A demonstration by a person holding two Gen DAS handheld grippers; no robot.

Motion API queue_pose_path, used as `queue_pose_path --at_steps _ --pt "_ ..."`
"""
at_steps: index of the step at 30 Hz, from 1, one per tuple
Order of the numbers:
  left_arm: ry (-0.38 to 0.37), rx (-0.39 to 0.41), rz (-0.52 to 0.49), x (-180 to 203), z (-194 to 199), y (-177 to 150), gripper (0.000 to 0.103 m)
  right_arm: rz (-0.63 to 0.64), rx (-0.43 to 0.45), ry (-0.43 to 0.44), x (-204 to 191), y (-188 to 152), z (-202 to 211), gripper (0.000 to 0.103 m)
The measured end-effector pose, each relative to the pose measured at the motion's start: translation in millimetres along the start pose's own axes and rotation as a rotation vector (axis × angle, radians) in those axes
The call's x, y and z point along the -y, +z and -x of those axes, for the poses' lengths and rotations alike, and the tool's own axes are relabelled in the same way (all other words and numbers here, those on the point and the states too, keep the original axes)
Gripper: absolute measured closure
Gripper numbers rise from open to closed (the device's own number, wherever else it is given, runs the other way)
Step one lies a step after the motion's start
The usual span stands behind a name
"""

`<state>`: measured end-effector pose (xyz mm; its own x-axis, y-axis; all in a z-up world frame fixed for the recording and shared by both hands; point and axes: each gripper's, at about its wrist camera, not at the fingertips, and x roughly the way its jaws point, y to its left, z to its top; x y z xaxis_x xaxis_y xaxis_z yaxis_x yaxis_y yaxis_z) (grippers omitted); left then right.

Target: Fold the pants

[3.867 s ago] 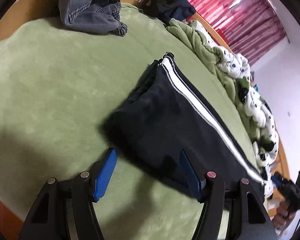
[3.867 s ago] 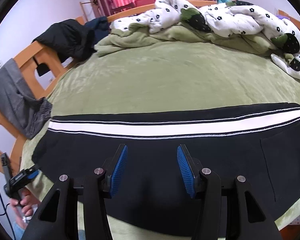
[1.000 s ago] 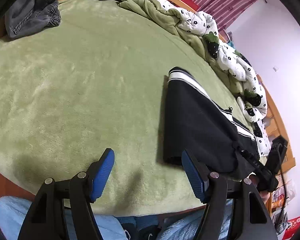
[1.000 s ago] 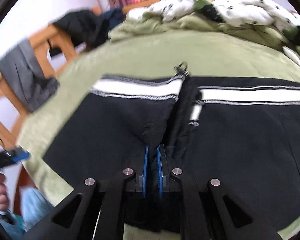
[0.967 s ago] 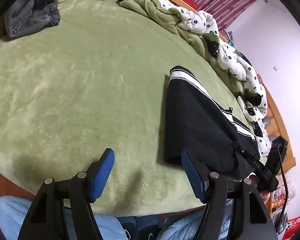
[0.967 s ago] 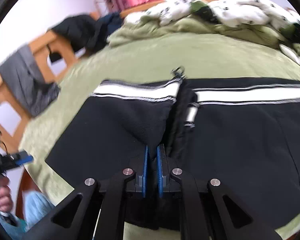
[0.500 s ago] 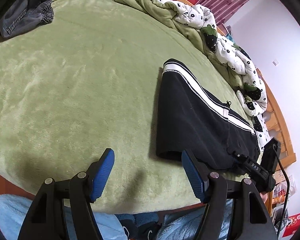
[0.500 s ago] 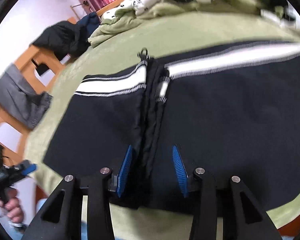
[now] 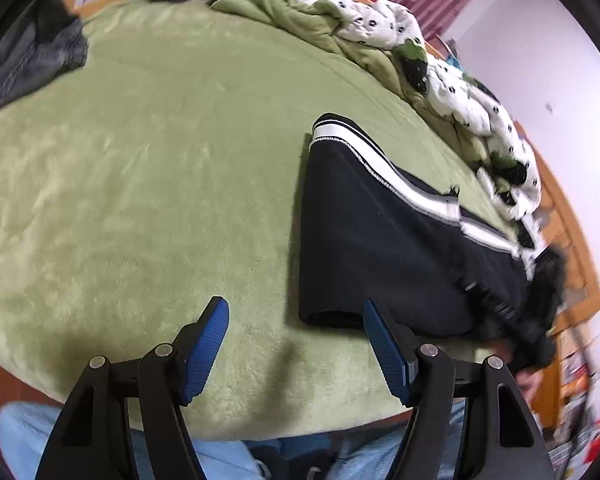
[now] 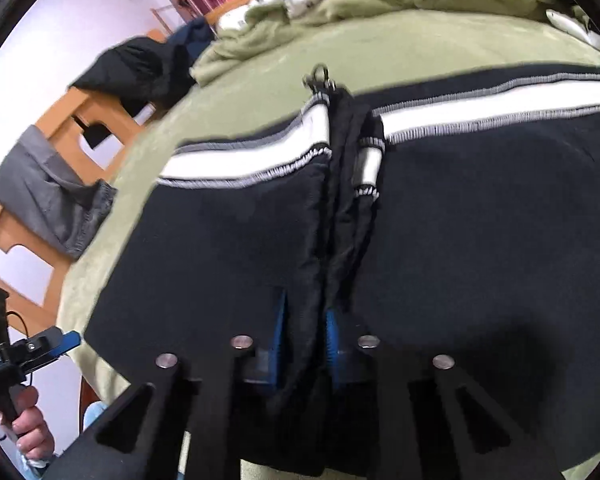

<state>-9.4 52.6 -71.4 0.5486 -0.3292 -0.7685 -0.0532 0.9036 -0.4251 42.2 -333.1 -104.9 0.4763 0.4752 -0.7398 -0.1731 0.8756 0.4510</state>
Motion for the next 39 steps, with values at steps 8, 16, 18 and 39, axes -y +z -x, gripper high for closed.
queue_pose_path --at_steps 8,16,18,39 --pt "0.095 -0.032 -0.230 40.8 -28.7 -20.3 0.035 0.026 0.086 0.027 2.3 31.5 33.0 0.088" --pt "0.282 0.025 -0.295 69.8 -69.1 -18.3 0.045 0.042 0.106 0.017 4.3 39.7 45.4 0.089" --pt "0.248 0.042 -0.277 64.0 -64.5 -19.0 0.057 0.043 0.127 0.005 8.5 40.6 54.2 0.089" --pt "0.005 0.030 -0.288 72.1 -21.2 1.6 0.046 0.102 0.155 -0.187 43.5 -4.6 82.7 0.083"
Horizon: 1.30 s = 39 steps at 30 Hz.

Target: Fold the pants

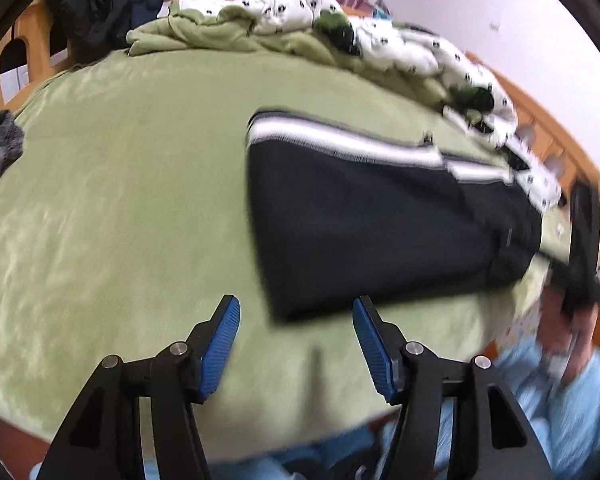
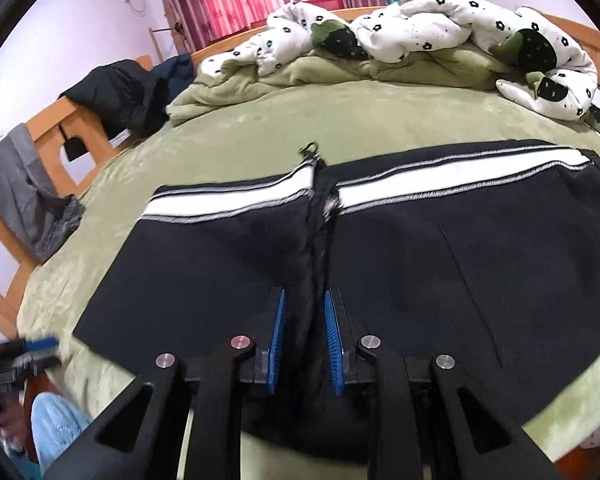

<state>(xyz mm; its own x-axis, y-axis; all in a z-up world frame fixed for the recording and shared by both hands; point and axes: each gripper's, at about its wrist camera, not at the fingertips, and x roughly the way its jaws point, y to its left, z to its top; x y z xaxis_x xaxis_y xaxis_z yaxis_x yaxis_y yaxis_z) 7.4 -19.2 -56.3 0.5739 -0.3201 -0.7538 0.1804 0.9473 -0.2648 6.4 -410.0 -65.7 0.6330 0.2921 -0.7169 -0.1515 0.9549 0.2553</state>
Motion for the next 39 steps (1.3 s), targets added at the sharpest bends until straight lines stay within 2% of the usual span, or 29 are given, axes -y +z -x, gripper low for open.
queue_pose_path --at_steps 2,4,6,8,10,13,15,19,21,23,25,28,33,39 --pt "-0.017 0.012 0.002 6.9 -16.1 16.8 0.046 0.011 -0.024 -0.024 -1.3 -11.9 -0.8 0.083" --pt "0.033 -0.040 -0.010 11.5 -39.4 23.0 0.046 0.016 -0.060 -0.048 0.3 -25.0 -7.9 0.083" --pt "0.088 -0.102 -0.014 11.5 -61.7 15.6 0.044 -0.013 -0.075 -0.030 6.9 -34.4 -8.2 0.083" --pt "0.105 -0.111 -0.028 6.8 -67.4 -0.2 0.039 -0.037 -0.072 -0.017 10.9 -38.2 -3.3 0.077" --pt "0.066 -0.081 -0.019 0.3 -60.7 -13.3 0.038 -0.054 -0.061 -0.016 15.7 -40.0 6.2 0.073" --pt "-0.005 -0.097 0.025 -14.2 -45.8 -22.2 0.038 -0.120 -0.045 -0.040 29.9 -46.6 22.2 0.070" --pt "-0.011 -0.084 0.056 -22.1 -36.7 -21.7 0.038 -0.171 -0.027 -0.077 43.3 -54.8 34.2 0.070" --pt "-0.035 -0.044 0.069 -28.7 -30.5 -5.5 0.038 -0.334 0.033 -0.073 80.2 -70.1 60.6 0.070" --pt "-0.030 -0.047 0.073 -30.3 -36.9 10.3 0.038 -0.384 0.027 -0.097 92.8 -74.7 63.1 0.070" --pt "-0.057 -0.059 0.089 -32.5 -45.0 23.8 0.038 -0.420 0.019 -0.126 104.0 -79.0 62.3 0.070" --pt "-0.085 -0.061 0.098 -28.5 -53.4 34.0 0.039 -0.479 0.027 -0.117 115.3 -82.5 61.4 0.070" --pt "-0.089 -0.080 0.108 -34.4 -69.4 48.5 0.039 -0.547 0.061 -0.091 127.4 -83.0 59.4 0.068" --pt "-0.199 -0.175 0.174 -50.8 -105.3 61.5 0.039 -0.675 0.084 -0.100 160.3 -79.5 45.6 0.067" --pt "-0.248 -0.155 0.134 -48.3 -127.6 72.4 0.039 -0.798 0.166 -0.061 204.0 -64.0 33.4 0.067"
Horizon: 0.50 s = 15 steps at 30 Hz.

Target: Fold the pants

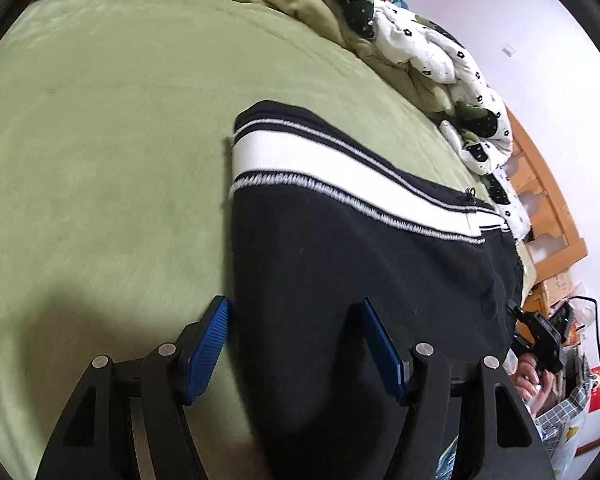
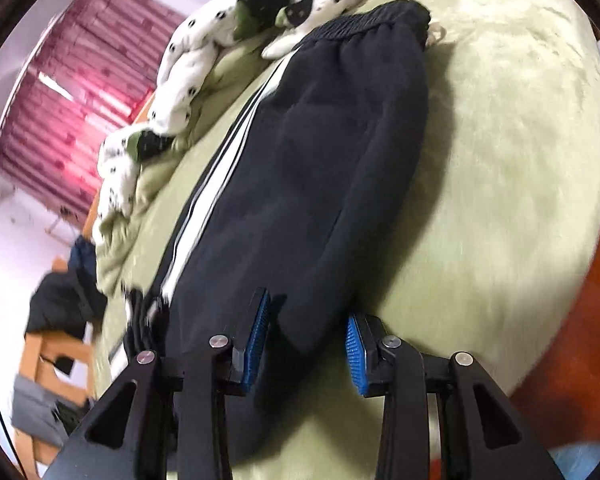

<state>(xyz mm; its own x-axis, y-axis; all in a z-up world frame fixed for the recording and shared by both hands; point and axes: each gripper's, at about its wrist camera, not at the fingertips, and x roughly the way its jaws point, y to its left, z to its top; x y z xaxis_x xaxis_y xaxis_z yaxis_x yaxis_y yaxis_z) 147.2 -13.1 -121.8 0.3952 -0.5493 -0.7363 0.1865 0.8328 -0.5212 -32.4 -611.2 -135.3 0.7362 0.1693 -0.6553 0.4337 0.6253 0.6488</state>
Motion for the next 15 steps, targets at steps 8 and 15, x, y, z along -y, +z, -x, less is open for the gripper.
queue_pose_path --at_steps 8,15 --pt "0.010 0.012 0.002 8.7 -19.1 21.2 0.045 0.010 0.017 0.007 6.0 53.6 -37.5 0.067" --pt "0.060 -0.027 0.058 18.2 -6.8 36.2 0.093 0.106 0.030 -0.082 -18.7 72.5 -51.3 0.089"
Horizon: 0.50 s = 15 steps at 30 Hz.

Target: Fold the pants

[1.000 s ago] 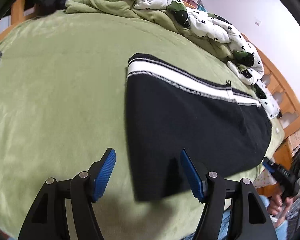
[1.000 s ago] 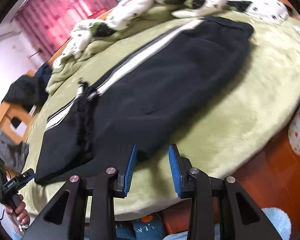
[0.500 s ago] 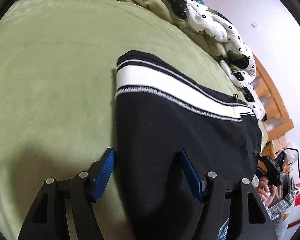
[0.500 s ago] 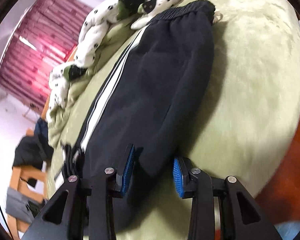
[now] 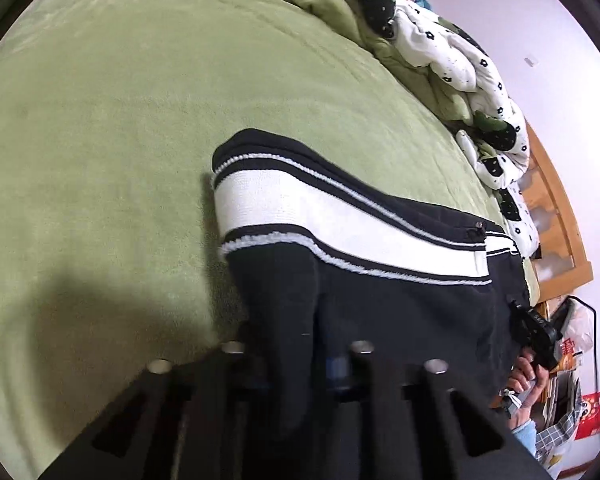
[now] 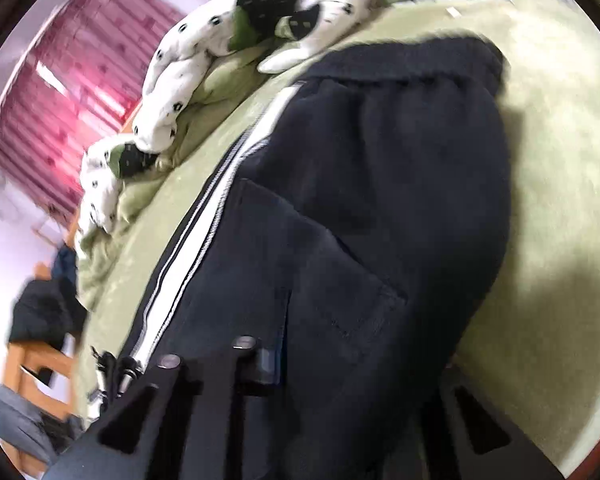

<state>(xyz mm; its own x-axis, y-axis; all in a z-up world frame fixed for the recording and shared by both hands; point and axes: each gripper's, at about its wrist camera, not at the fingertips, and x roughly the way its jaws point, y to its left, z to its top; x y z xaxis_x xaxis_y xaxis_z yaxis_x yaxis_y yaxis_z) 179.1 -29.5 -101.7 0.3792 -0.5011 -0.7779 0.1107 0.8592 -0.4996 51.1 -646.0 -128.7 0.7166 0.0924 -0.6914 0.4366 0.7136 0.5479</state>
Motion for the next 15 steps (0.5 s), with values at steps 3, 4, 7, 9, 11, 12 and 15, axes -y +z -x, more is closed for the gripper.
queue_pose_path --at_steps 3,4,7,9,11,12,15 --pt "-0.013 0.052 -0.040 18.4 27.5 8.7 0.093 0.129 0.061 -0.043 -45.1 8.2 23.5 0.090" --pt "-0.019 0.068 -0.054 23.5 39.4 14.1 0.093 0.144 0.077 -0.030 -58.6 12.7 30.9 0.090" --pt "-0.039 0.095 -0.064 23.5 64.0 29.7 0.093 0.208 0.109 0.001 -110.9 26.9 53.1 0.090" --pt "-0.013 0.126 -0.061 14.2 87.3 39.3 0.093 0.261 0.123 0.018 -149.9 31.1 62.3 0.090" --pt "0.054 0.163 -0.057 -2.8 117.1 46.4 0.093 0.289 0.120 0.041 -181.0 29.0 67.7 0.090" --pt "0.077 0.179 -0.049 -13.2 130.8 47.1 0.093 0.305 0.121 0.071 -199.2 26.4 69.8 0.090" --pt "0.186 0.212 -0.037 -49.1 168.8 47.4 0.093 0.373 0.142 0.191 -248.0 6.6 77.2 0.091"
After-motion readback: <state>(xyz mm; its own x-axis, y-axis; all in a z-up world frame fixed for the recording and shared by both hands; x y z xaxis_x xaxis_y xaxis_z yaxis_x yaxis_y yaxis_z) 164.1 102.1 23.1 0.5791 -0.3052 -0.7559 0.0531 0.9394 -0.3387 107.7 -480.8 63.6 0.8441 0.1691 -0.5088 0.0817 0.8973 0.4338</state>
